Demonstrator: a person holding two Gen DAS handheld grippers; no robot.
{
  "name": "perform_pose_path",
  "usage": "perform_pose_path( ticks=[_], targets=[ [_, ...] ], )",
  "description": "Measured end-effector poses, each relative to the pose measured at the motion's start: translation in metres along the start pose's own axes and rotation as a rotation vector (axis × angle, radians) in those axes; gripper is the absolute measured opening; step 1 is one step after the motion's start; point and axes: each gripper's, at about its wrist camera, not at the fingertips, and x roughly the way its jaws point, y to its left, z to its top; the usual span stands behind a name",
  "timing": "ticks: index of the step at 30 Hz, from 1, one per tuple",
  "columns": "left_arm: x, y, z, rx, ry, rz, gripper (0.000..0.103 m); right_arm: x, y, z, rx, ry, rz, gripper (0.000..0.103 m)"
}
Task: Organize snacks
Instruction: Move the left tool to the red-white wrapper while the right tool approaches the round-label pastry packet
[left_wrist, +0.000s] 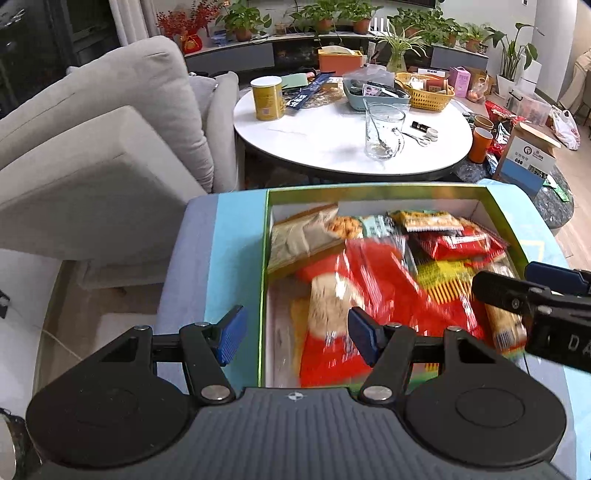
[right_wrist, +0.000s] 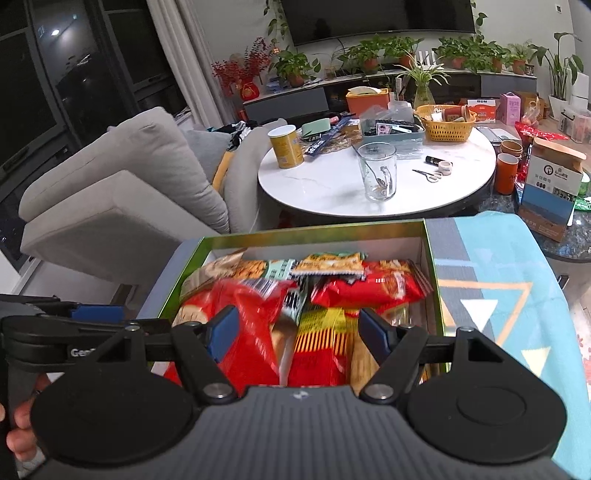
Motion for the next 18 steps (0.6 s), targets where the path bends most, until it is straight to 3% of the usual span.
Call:
perform_pose_path(
  ticks=[18],
  targets=[
    [-0.042, 0.008, -0.102, -0.029, 0.062, -0.041, 0.060, -0.032, 0.011, -0.044, -0.020, 0.027, 0.026, 0.068]
  ],
)
